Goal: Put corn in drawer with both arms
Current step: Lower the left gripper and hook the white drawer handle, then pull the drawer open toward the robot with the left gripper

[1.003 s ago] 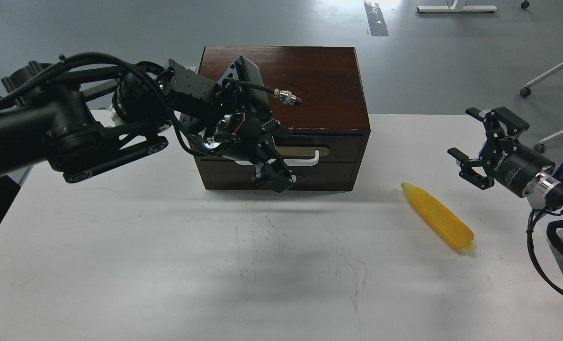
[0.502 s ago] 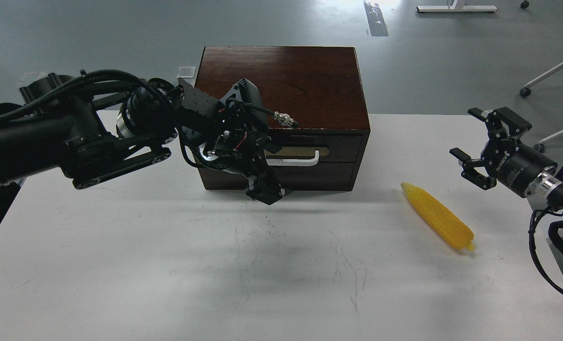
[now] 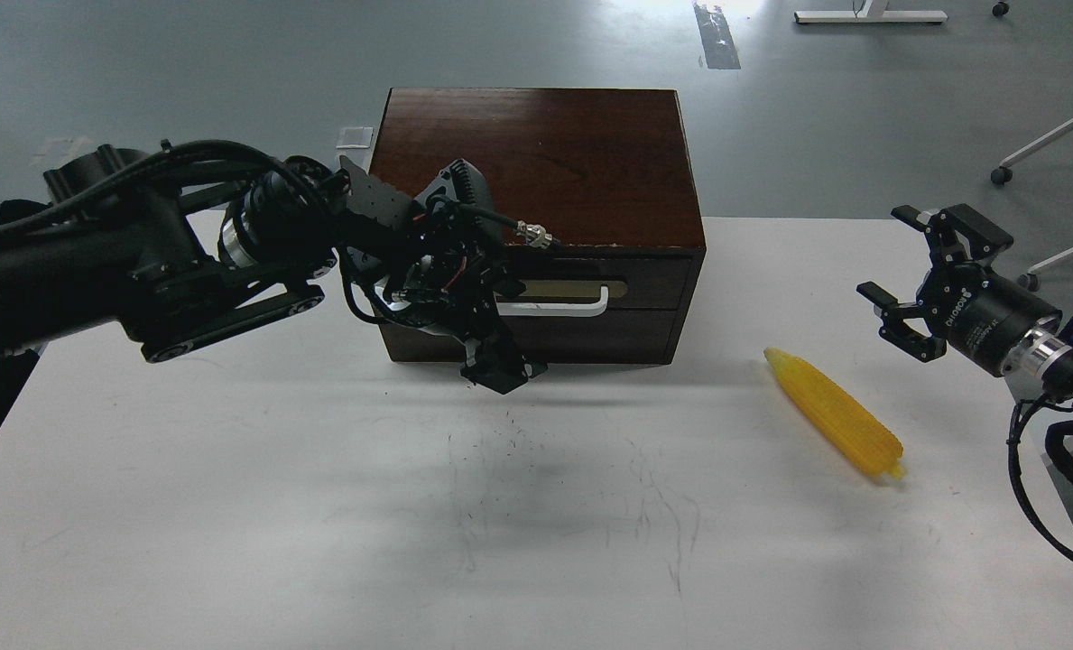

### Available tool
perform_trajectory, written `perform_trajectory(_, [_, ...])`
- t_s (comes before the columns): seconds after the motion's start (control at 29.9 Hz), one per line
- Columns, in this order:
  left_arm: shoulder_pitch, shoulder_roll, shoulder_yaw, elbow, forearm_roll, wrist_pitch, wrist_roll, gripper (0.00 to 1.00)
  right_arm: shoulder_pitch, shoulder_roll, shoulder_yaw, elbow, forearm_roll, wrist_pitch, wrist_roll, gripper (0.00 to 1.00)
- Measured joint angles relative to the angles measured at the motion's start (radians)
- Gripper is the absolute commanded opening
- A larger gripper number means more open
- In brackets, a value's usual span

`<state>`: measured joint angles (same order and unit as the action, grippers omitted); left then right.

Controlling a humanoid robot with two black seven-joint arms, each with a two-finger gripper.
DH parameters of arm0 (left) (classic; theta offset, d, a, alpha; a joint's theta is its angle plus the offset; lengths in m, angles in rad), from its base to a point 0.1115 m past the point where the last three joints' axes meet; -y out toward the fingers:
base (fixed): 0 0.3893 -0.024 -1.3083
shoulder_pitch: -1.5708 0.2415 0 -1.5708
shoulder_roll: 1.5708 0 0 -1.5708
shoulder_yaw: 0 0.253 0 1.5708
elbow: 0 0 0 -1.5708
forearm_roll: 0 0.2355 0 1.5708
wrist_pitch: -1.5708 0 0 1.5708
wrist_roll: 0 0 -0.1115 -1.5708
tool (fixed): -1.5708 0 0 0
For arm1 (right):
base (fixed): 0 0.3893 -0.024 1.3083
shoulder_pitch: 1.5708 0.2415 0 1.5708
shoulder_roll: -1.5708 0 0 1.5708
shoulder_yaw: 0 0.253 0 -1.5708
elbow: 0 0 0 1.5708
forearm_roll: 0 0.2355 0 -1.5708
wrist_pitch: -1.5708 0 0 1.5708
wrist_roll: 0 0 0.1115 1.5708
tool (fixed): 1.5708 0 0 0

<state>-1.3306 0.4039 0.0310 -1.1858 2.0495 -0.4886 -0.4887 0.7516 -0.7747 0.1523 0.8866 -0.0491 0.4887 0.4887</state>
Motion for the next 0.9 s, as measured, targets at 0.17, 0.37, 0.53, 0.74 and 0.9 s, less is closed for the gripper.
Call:
perform_trajectory(0.17, [0.004, -0.003, 0.004, 0.011, -0.001, 0.0, 0.0, 0.99, 0.0, 0.0, 0.001, 0.0, 0.0, 0.0, 0.0, 1.0])
perform_trajectory(0.37, [0.005, -0.01, 0.011, 0.007, -0.008, 0.0, 0.0, 0.99, 0.0, -0.001, 0.001, 0.0, 0.0, 0.0, 0.0, 1.0])
perform_trajectory(0.53, [0.008, -0.012, 0.015, -0.02, -0.012, 0.0, 0.0, 0.99, -0.001, -0.007, 0.001, 0.0, 0.0, 0.0, 0.0, 1.0])
perform_trajectory(0.74, [0.01, -0.01, 0.023, -0.059, -0.013, 0.0, 0.001, 0.99, -0.005, -0.008, 0.001, 0.0, 0.0, 0.0, 0.0, 1.0])
perform_trajectory(0.9, [0.006, 0.001, 0.032, -0.123, -0.013, 0.0, 0.001, 0.99, -0.006, -0.008, 0.001, 0.0, 0.0, 0.0, 0.0, 1.0])
